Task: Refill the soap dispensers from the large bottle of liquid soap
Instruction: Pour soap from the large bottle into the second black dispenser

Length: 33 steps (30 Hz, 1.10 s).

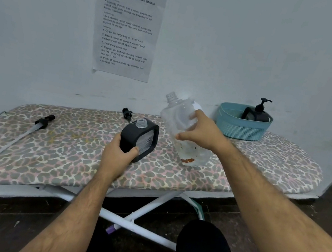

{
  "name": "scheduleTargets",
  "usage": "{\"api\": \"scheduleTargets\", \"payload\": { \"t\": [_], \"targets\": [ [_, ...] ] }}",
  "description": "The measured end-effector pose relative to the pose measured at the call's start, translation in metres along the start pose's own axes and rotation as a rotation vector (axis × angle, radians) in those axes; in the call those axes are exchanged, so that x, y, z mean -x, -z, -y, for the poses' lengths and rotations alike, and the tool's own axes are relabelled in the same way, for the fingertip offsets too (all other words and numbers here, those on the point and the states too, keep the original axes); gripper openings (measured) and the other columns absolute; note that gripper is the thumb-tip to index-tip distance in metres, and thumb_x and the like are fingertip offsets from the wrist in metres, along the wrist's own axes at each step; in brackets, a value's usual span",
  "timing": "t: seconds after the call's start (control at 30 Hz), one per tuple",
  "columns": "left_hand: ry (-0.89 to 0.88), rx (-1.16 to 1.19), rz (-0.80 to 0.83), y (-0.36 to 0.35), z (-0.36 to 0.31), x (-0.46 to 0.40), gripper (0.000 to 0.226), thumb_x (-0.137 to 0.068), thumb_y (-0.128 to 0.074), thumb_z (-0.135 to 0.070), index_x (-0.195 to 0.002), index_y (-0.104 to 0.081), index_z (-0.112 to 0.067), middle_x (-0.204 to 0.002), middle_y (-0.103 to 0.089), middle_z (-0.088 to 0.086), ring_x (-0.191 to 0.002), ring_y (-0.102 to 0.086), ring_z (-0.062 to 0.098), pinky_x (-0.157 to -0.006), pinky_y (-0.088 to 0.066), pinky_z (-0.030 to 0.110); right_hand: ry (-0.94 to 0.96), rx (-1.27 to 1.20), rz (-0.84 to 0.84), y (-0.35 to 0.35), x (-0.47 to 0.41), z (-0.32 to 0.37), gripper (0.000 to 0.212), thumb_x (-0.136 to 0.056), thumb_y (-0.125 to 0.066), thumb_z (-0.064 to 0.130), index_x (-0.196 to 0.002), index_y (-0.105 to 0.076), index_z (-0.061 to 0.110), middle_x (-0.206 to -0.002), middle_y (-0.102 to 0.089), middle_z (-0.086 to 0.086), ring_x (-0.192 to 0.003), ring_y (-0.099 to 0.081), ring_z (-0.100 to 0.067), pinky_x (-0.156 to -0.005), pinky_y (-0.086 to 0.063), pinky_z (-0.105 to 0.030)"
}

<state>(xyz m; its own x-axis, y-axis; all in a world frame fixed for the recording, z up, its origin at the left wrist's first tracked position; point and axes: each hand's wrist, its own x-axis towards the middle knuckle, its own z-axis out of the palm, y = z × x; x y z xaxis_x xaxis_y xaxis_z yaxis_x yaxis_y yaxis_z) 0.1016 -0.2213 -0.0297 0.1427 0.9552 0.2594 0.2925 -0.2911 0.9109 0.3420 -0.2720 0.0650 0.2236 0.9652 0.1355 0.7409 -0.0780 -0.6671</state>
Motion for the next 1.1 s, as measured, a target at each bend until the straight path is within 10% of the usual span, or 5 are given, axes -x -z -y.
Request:
{"api": "scheduleTargets", "payload": {
  "t": [0.27, 1.1],
  "targets": [
    [-0.007, -0.007, -0.003, -0.002, -0.001, 0.000, 0.051, -0.088, -0.069, -0.012, -0.135, -0.051, -0.017, -0.108, -0.062, -0.007, -0.088, -0.058, -0.005, -0.056, -0.045, 0.003, -0.085, -0.291, -0.220, -0.007, 0.002, -0.030, 0.069, -0.071, -0.086, 0.037, -0.123, -0.043, 0.021, -0.106, -0.066, -0.001, -0.096, -0.064, -0.014, -0.065, -0.047, -0.027],
    [0.011, -0.011, -0.022, -0.004, 0.003, -0.004, 0.048, -0.086, -0.072, -0.014, -0.131, -0.054, -0.015, -0.102, -0.062, -0.009, -0.091, -0.059, -0.002, -0.070, -0.048, 0.018, -0.213, -0.332, -0.563, -0.009, -0.001, -0.087, 0.074, -0.071, -0.086, 0.035, -0.128, -0.043, 0.016, -0.112, -0.058, 0.000, -0.098, -0.059, -0.018, -0.080, -0.048, -0.032]
  ]
}}
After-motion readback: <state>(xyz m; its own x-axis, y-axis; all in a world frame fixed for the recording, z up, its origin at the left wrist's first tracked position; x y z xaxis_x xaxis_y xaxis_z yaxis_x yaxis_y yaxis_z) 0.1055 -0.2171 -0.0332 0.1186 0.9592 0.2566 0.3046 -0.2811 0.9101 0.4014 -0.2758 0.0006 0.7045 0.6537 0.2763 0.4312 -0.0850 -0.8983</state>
